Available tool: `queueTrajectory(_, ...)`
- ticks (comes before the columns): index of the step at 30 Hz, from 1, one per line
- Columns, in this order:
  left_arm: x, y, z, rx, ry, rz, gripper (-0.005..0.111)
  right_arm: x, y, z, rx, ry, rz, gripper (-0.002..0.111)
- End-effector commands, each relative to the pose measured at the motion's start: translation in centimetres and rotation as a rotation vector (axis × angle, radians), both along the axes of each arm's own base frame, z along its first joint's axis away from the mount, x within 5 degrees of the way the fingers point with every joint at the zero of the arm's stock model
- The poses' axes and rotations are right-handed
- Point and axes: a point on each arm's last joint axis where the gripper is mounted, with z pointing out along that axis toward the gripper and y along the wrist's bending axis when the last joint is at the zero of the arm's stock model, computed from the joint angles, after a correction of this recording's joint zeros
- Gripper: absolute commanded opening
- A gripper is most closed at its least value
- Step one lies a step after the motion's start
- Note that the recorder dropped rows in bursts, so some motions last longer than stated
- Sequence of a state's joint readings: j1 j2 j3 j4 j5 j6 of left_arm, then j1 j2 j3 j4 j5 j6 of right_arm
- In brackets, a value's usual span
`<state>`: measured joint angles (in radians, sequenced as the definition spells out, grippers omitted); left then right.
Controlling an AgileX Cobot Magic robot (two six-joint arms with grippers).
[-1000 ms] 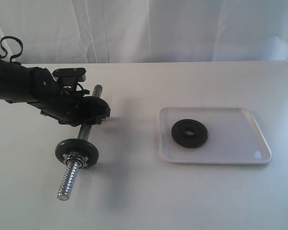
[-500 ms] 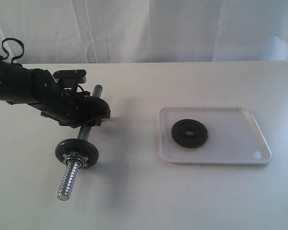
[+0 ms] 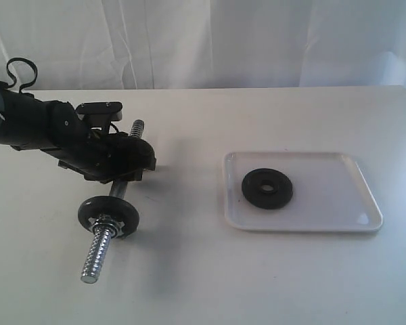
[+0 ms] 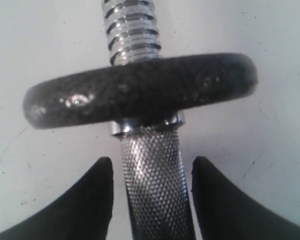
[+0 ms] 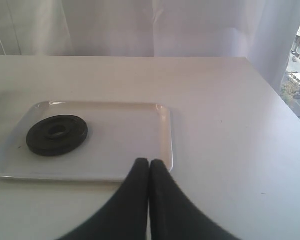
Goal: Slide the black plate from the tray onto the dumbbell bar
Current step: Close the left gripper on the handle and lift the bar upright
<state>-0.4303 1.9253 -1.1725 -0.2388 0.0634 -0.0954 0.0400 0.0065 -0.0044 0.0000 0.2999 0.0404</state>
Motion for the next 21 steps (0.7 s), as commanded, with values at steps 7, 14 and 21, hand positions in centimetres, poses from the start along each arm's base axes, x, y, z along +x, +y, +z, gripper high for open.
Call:
queueTrajectory(7,-0.5,0.0,-0.3,-0.010,0.084,0.021,0.001,0.0,0.0,0.0,0.003,-0.012,0.002,0.000)
queueTrajectory(14,-0.8,0.0,0.1,-0.018,0.115,0.031,0.000,0.0,0.0,0.0,0.003,-0.012,0.002,0.000)
queueTrajectory(21,-1.4,0.1,1.4,-0.040,0.136,0.030,0.000,0.0,0.0,0.0,0.003,-0.012,0.002,0.000)
